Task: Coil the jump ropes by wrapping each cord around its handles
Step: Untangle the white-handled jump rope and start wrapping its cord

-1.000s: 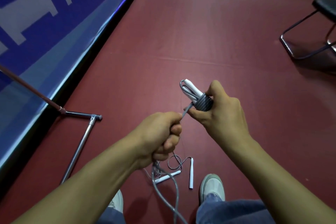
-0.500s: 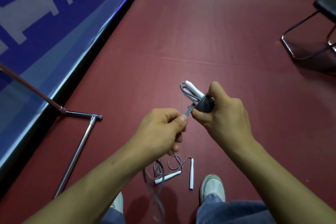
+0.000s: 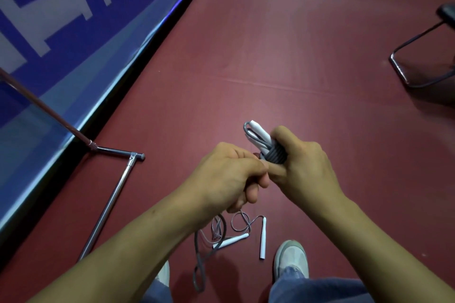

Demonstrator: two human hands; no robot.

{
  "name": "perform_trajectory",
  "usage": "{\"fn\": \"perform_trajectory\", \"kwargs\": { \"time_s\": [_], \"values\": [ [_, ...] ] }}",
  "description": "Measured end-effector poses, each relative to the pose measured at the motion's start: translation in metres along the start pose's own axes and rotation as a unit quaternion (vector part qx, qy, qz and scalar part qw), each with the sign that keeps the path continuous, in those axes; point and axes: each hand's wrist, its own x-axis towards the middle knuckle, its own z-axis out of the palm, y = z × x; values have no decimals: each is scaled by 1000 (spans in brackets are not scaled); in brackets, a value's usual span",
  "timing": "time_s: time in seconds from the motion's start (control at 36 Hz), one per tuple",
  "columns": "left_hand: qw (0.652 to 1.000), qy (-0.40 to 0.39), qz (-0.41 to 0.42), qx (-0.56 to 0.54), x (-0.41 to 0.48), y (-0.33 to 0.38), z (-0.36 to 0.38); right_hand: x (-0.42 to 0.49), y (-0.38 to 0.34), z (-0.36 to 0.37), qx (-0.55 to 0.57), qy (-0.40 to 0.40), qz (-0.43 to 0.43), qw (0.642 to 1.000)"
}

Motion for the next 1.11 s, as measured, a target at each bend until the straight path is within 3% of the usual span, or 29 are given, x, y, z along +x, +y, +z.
{"fn": "perform_trajectory", "kwargs": {
  "time_s": [0.17,0.33,0.47,0.58,0.69,0.94,1.03,1.11],
  "values": [
    [999,34,8,-15,-1,1,-5,0,2,6,25,-12,42,999],
    [1000,23,-10,-1,-1,5,-6,-4,-9,8,-29,-52,27,998],
    [993,13,-85,-83,2,14,-16,-5,-19,10,-44,-90,38,994],
    [970,-10,-175,-171,13,16,-27,-6,-17,7,-65,-109,-10,992],
    [953,-54,-211,-209,24,17,-39,-10,-15,5,-77,-166,-58,981],
    [895,-51,-137,-421,33,6,-46,-15,-26,5,-59,-223,-117,966],
    [899,-66,-92,-422,33,1,-42,-15,-26,2,-58,-226,-112,966],
    [925,-99,-56,-362,30,-1,-43,-16,-28,-2,-32,-235,-108,965]
  ]
}}
